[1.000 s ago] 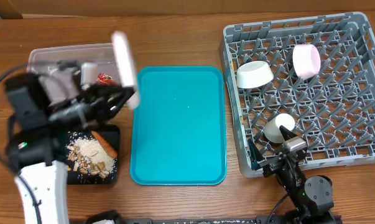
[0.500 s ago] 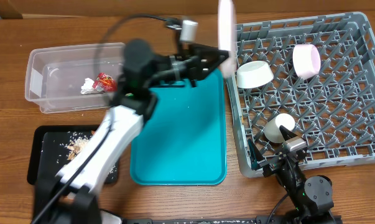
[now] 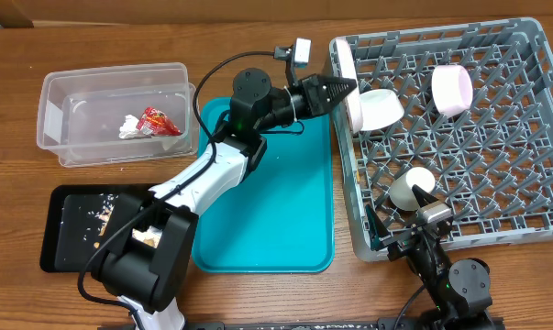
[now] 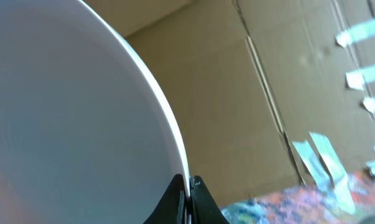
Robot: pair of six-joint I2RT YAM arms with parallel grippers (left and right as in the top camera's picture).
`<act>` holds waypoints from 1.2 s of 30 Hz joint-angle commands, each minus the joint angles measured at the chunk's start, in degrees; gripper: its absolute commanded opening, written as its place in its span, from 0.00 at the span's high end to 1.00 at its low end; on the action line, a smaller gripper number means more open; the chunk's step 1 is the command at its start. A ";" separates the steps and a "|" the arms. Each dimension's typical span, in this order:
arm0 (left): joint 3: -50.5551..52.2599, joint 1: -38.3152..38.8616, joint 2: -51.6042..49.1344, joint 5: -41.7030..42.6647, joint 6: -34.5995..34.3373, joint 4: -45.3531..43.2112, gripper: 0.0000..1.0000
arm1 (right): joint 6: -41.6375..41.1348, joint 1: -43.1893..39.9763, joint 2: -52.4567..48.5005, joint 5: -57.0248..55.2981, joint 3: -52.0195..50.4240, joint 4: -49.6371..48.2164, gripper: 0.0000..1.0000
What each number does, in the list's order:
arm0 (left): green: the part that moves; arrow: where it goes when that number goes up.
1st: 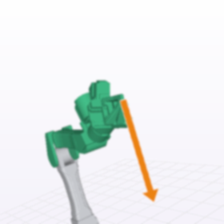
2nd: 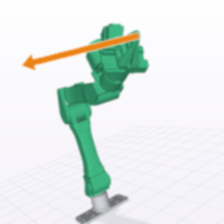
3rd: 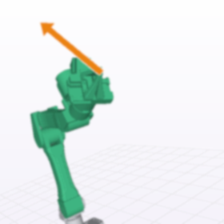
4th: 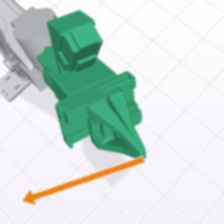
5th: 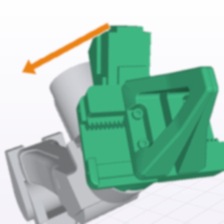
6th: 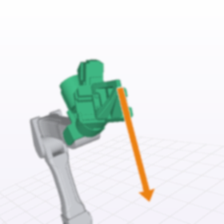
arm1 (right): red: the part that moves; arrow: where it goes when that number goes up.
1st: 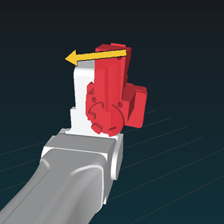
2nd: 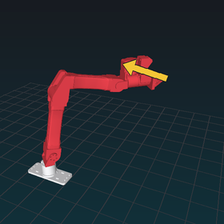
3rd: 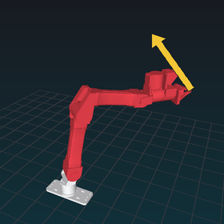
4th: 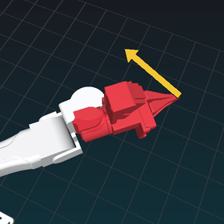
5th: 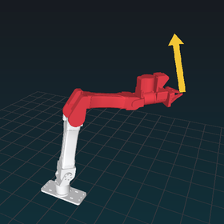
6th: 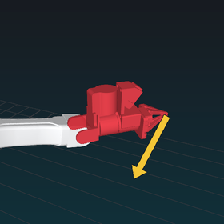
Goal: Sort waste into correct bins and load items into the dishwasher
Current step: 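Carry the empty plate into the dish rack's left side and release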
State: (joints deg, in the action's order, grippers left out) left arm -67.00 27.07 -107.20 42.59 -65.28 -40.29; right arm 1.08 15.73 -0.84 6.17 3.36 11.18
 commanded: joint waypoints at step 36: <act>-1.07 -11.10 29.16 -13.31 31.89 62.16 0.00 | -0.20 -0.33 0.68 0.37 -0.09 -0.42 0.00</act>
State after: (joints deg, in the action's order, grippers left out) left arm -66.98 17.65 -85.62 34.28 -41.45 17.41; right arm 1.06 15.73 -0.84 6.17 3.36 11.16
